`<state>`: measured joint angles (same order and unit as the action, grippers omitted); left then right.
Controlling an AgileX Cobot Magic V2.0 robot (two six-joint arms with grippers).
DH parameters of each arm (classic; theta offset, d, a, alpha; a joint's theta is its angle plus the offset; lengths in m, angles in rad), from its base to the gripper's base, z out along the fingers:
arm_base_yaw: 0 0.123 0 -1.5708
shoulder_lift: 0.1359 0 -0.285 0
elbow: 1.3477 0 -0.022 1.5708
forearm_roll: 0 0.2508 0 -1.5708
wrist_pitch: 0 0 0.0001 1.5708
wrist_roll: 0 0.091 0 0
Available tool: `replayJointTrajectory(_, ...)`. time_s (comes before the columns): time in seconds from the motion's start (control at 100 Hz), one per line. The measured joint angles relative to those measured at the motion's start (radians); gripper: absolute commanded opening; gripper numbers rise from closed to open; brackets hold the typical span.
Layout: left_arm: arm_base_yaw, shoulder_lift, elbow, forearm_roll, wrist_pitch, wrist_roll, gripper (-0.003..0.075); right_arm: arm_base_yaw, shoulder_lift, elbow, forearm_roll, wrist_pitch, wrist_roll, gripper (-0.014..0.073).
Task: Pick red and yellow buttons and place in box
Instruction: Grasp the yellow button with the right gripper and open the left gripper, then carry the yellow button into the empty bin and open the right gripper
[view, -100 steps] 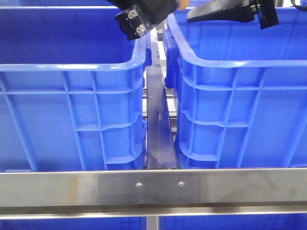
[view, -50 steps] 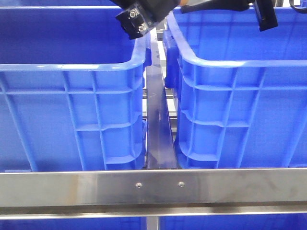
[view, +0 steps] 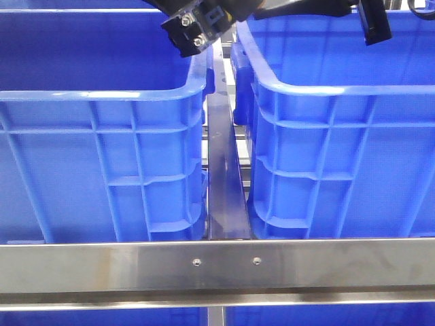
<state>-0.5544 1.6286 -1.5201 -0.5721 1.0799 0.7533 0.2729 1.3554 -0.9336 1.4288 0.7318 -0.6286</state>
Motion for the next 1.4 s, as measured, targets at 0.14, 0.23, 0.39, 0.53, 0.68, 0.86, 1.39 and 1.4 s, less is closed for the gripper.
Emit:
replayJointTrajectory(0.14, 0.000, 0.000, -0.002, -0.002, 0.000, 0.000, 0.0655, -0.002, 0.000, 0.000, 0.000, 0.004, 0.000, 0.0274)
replayJointTrajectory(0.23, 0.000, 0.000, -0.012, -0.002, 0.012, 0.000, 0.0654, -0.020, 0.000, 0.000, 0.000, 0.018, 0.000, 0.0274)
replayJointTrajectory(0.39, 0.000, 0.000, -0.055, -0.002, 0.027, 0.000, 0.0655, -0.118, -0.014, -0.001, 0.000, 0.051, -0.005, 0.0274)
replayJointTrajectory(0.53, 0.000, 0.000, -0.084, -0.004, 0.032, 0.000, 0.0654, -0.244, -0.022, -0.032, 0.000, 0.079, -0.028, 0.0274)
replayJointTrajectory(0.68, 0.000, 0.000, -0.086, -0.004, 0.032, 0.000, 0.0654, -0.340, -0.022, -0.062, 0.000, 0.068, -0.101, 0.0274)
replayJointTrajectory(0.86, 0.000, 0.000, -0.086, -0.004, 0.034, 0.000, 0.0654, -0.372, -0.022, -0.071, 0.000, -0.014, -0.217, 0.0274)
replayJointTrajectory(1.39, 0.000, 0.000, -0.087, -0.004, 0.034, 0.002, 0.0652, -0.373, -0.009, -0.071, 0.002, -0.282, -0.641, 0.0274)
replayJointTrajectory(1.4, 0.000, 0.000, -0.087, -0.004, 0.034, 0.002, 0.0652, -0.373, -0.006, -0.072, 0.002, -0.285, -0.645, 0.0274)
